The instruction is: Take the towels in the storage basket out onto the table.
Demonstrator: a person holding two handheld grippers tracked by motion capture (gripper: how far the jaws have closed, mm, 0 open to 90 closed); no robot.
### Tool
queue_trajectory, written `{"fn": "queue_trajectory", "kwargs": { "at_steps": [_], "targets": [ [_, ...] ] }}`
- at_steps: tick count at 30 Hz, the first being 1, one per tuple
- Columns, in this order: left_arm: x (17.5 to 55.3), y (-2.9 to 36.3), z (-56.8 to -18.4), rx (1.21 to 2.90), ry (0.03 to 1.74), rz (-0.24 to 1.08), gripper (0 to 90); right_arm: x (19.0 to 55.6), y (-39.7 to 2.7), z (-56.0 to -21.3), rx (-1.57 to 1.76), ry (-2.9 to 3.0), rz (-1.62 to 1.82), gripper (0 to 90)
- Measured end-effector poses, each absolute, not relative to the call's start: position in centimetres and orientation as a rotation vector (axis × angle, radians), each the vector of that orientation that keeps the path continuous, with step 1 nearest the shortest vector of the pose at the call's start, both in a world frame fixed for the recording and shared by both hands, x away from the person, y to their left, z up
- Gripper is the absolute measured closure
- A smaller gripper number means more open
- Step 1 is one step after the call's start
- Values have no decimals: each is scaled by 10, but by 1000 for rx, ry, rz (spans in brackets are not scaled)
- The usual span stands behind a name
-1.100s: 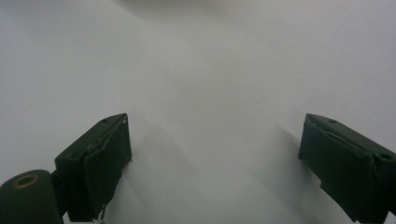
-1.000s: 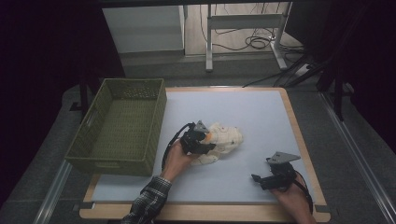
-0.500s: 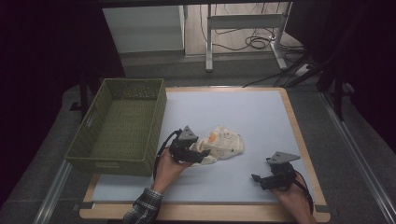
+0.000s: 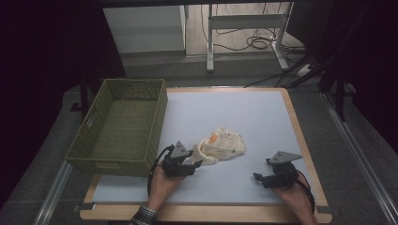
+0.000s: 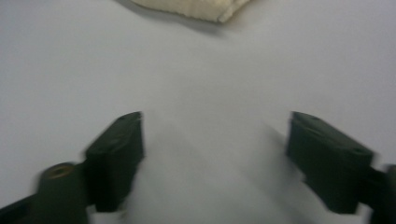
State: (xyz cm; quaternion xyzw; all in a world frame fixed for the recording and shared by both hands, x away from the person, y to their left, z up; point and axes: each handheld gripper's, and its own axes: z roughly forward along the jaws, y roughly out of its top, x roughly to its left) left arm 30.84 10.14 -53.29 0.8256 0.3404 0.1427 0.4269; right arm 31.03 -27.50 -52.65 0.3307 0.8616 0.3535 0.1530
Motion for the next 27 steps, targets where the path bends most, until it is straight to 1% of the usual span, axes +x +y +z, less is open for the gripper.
{"fn": "queue_trajectory", "kwargs": {
  "at_steps": [2, 5, 7, 9, 13, 15, 16, 17, 19, 20, 21, 23, 24, 27],
  "targets": [
    [309, 101, -534, 2093, 850, 384, 463, 313, -270, -525, 943, 2476, 1030, 300],
    [310, 100, -538, 2094, 852, 361, 461, 320, -261, -523, 909, 2480, 1057, 385],
    [310, 98, -542, 2119, 857, 372, 445, 327, -254, -521, 907, 2470, 1080, 437],
    [311, 97, -544, 2139, 870, 384, 431, 334, -247, -519, 907, 2452, 1104, 471],
    [312, 94, -544, 2164, 870, 384, 400, 353, -234, -520, 933, 2437, 1100, 493],
    [312, 95, -544, 2164, 857, 364, 441, 363, -229, -525, 960, 2445, 1086, 517],
    [311, 95, -544, 2161, 852, 352, 473, 366, -226, -527, 966, 2451, 1091, 549],
    [311, 95, -544, 2159, 853, 348, 523, 369, -223, -529, 963, 2454, 1086, 589],
    [311, 95, -544, 2145, 872, 340, 577, 371, -219, -529, 933, 2458, 1085, 752],
    [312, 97, -544, 2136, 887, 338, 644, 371, -217, -528, 922, 2471, 1097, 812],
    [313, 98, -544, 2128, 902, 334, 701, 370, -216, -526, 911, 2470, 1107, 845],
    [314, 99, -544, 2120, 907, 313, 803, 368, -216, -521, 906, 2471, 1120, 857],
    [314, 99, -544, 2119, 905, 309, 827, 366, -217, -517, 905, 2468, 1123, 859],
    [313, 101, -543, 2127, 897, 308, 841, 361, -225, -496, 893, 2437, 1140, 859]
  ]
}}
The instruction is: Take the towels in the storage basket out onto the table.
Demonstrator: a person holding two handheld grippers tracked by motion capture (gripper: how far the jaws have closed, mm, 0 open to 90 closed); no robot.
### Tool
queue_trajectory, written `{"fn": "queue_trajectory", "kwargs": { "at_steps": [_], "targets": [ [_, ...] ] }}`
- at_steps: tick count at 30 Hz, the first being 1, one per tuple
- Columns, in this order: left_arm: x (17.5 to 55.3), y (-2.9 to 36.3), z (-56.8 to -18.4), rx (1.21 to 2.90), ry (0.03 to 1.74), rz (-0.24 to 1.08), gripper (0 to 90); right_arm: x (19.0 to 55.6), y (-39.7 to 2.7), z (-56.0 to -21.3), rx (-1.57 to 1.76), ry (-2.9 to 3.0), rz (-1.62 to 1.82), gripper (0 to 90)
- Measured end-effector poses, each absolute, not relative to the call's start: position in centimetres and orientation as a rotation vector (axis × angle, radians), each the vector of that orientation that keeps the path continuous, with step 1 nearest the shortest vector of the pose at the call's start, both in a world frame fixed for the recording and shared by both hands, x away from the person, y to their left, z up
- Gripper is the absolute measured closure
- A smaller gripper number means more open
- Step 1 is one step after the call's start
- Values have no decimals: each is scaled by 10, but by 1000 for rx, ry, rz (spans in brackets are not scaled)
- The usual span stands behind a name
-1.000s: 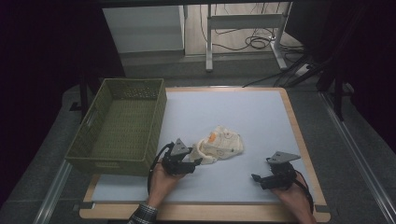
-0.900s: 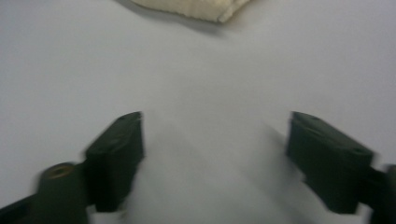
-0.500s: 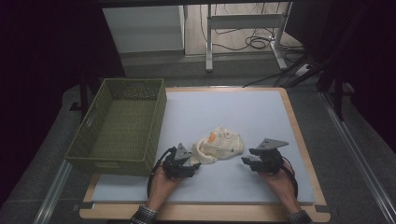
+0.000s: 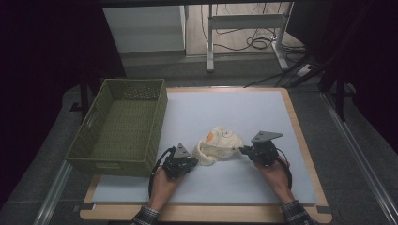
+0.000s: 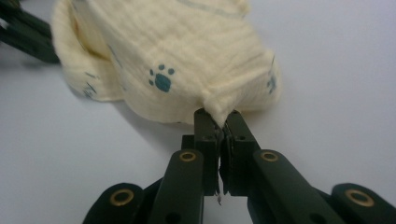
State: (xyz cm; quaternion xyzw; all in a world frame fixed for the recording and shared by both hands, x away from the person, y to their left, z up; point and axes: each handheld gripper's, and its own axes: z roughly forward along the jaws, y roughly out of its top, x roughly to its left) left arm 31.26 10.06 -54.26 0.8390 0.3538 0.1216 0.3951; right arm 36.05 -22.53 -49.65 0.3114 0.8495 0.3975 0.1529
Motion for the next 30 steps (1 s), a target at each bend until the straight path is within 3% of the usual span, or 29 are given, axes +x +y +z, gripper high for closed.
{"fn": "queue_trajectory", "kwargs": {
  "at_steps": [9, 11, 17, 23, 30],
  "targets": [
    [313, 113, -528, 2050, 917, 361, 839, 374, -265, -435, 963, 2305, 1088, 847],
    [316, 113, -534, 2059, 941, 348, 835, 387, -269, -439, 1011, 2314, 1052, 724],
    [323, 114, -544, 2081, 986, 322, 790, 395, -276, -457, 1063, 2347, 1042, 660],
    [322, 113, -544, 2089, 987, 344, 658, 373, -282, -463, 1033, 2397, 1074, 611],
    [323, 113, -545, 2088, 986, 343, 647, 370, -278, -502, 1044, 2460, 1065, 499]
  ]
}}
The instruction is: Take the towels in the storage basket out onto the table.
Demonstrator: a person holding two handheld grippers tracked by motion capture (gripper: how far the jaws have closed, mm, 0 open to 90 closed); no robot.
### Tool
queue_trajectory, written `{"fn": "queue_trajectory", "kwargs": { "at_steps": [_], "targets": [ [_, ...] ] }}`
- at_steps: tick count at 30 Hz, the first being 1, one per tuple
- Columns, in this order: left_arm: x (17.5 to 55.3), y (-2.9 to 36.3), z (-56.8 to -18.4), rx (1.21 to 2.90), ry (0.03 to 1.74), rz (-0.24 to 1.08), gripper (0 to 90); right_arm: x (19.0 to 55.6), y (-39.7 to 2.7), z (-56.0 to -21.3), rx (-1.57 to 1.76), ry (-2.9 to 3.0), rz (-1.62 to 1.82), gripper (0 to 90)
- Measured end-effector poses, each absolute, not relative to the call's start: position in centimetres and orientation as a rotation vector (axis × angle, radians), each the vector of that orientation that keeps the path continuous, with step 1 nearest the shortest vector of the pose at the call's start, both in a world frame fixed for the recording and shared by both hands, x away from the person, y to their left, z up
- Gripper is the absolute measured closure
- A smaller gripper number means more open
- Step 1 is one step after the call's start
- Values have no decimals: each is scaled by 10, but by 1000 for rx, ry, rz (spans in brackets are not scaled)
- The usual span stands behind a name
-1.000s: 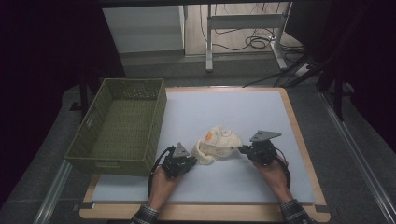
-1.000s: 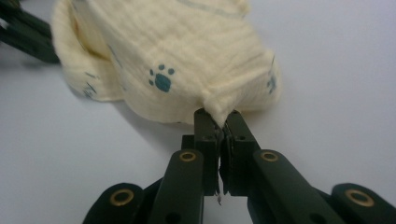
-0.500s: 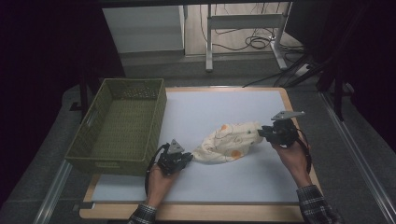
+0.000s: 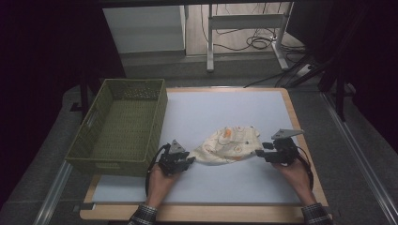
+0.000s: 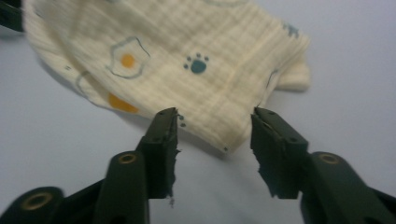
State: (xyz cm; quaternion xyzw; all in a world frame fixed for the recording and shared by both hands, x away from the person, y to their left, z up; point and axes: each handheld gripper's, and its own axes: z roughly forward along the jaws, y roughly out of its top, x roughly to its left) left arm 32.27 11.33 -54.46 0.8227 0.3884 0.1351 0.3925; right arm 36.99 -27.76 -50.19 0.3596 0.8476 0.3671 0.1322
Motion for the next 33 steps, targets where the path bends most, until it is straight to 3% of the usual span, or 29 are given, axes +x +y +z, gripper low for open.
{"fn": "queue_trajectory", "kwargs": {
  "at_steps": [2, 5, 7, 12, 18, 19, 21, 23, 33],
  "targets": [
    [323, 113, -545, 2088, 987, 342, 648, 375, -275, -511, 1070, 2464, 1061, 560],
    [323, 113, -545, 2091, 986, 345, 651, 380, -270, -517, 1045, 2466, 1044, 842],
    [322, 112, -545, 2096, 983, 353, 651, 382, -267, -511, 1028, 2463, 1057, 865],
    [322, 112, -545, 2105, 980, 361, 649, 394, -256, -465, 959, 2384, 1105, 867],
    [321, 111, -545, 2109, 975, 370, 647, 435, -227, -425, 946, 2338, 1109, 863],
    [321, 111, -545, 2108, 974, 367, 646, 444, -221, -424, 947, 2341, 1091, 847],
    [322, 112, -545, 2110, 970, 362, 632, 461, -212, -430, 985, 2372, 1045, 722],
    [321, 111, -545, 2114, 962, 364, 607, 468, -207, -434, 1000, 2381, 1009, 685],
    [319, 113, -541, 2056, 977, 374, 524, 425, -241, -451, 1010, 2419, 1061, 617]
  ]
}}
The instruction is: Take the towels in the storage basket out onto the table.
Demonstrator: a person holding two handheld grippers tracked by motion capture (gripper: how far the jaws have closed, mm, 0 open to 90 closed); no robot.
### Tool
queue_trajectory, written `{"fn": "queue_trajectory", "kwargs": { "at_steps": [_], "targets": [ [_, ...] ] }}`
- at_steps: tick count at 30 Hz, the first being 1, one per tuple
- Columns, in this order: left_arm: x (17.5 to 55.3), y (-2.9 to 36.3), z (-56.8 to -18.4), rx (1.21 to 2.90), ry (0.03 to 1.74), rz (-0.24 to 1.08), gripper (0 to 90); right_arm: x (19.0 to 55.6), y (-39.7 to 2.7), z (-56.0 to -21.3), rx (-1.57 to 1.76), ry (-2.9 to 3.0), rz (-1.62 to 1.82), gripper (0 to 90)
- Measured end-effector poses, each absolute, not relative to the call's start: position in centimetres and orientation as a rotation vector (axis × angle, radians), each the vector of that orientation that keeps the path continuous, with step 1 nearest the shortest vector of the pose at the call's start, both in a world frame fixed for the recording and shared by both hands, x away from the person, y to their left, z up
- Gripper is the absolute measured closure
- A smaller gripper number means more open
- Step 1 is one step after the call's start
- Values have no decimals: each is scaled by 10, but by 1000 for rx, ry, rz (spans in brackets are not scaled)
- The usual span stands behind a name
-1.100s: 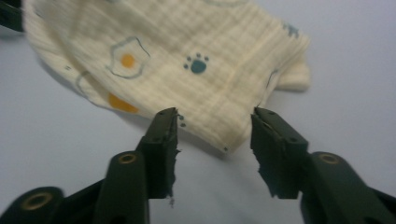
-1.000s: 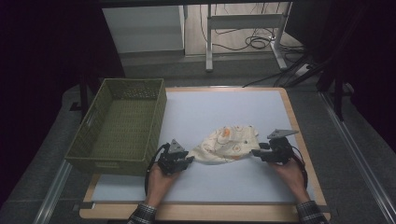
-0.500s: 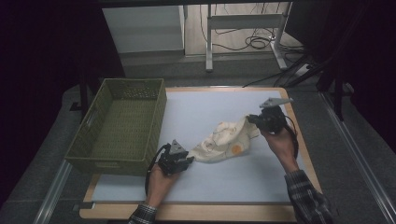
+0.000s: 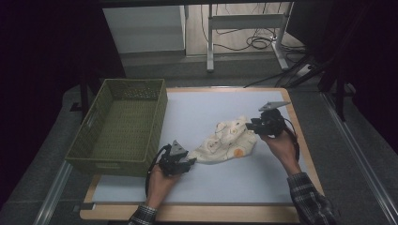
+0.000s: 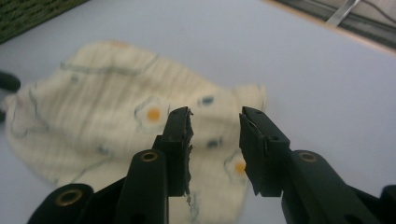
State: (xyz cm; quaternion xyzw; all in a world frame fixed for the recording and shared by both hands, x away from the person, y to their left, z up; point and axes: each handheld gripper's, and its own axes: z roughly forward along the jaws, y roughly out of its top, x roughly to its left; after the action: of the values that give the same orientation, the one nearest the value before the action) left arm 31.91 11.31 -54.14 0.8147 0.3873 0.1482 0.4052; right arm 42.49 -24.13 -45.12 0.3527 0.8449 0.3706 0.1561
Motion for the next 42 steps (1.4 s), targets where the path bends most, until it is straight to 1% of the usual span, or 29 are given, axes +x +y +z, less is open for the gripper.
{"fn": "queue_trajectory", "kwargs": {
  "at_steps": [2, 6, 8, 10, 11, 13, 14, 15, 16, 17, 19, 23, 27, 31, 35, 36, 37, 38, 39, 40, 41, 42],
  "targets": [
    [318, 114, -539, 2044, 983, 393, 526, 418, -250, -463, 1034, 2431, 1053, 605],
    [319, 115, -540, 2051, 1002, 398, 563, 416, -260, -491, 1102, 2443, 1062, 552],
    [321, 114, -544, 2071, 1012, 395, 583, 417, -259, -503, 1124, 2456, 1049, 544],
    [321, 112, -544, 2095, 1013, 401, 604, 416, -255, -513, 1122, 2467, 1009, 556],
    [321, 111, -544, 2105, 996, 403, 634, 414, -252, -516, 1099, 2457, 976, 608],
    [320, 110, -544, 2114, 981, 400, 681, 407, -248, -518, 1023, 2426, 942, 776],
    [321, 110, -544, 2111, 983, 388, 701, 404, -247, -519, 1008, 2435, 952, 826],
    [321, 110, -544, 2106, 984, 373, 720, 402, -246, -519, 1004, 2433, 944, 845],
    [321, 110, -544, 2097, 983, 355, 758, 400, -244, -518, 997, 2435, 930, 853],
    [321, 110, -544, 2100, 976, 339, 821, 399, -244, -516, 998, 2443, 925, 855],
    [321, 108, -541, 2110, 959, 320, 844, 395, -246, -510, 1001, 2443, 952, 856],
    [312, 109, -523, 2068, 924, 319, 846, 381, -256, -486, 987, 2414, 1015, 855],
    [298, 108, -508, 2049, 880, 306, 846, 359, -268, -466, 966, 2401, 1029, 852],
    [280, 103, -504, 2076, 829, 265, 844, 332, -281, -458, 957, 2410, 1014, 851],
    [263, 101, -507, 2087, 785, 209, 832, 304, -297, -461, 982, 2433, 1009, 848],
    [260, 100, -509, 2095, 778, 196, 805, 299, -301, -465, 994, 2446, 1006, 845],
    [259, 100, -510, 2094, 779, 195, 760, 294, -304, -469, 1015, 2456, 1003, 837],
    [258, 100, -510, 2095, 779, 200, 695, 290, -308, -473, 1024, 2461, 1001, 808],
    [260, 101, -510, 2097, 785, 206, 662, 287, -311, -477, 1030, 2462, 1003, 769],
    [263, 103, -509, 2093, 802, 217, 624, 286, -315, -479, 1040, 2456, 1001, 751],
    [267, 105, -509, 2085, 818, 218, 603, 286, -318, -481, 1051, 2446, 1006, 731],
    [272, 106, -509, 2076, 833, 216, 601, 287, -321, -482, 1062, 2433, 1017, 718]
  ]
}}
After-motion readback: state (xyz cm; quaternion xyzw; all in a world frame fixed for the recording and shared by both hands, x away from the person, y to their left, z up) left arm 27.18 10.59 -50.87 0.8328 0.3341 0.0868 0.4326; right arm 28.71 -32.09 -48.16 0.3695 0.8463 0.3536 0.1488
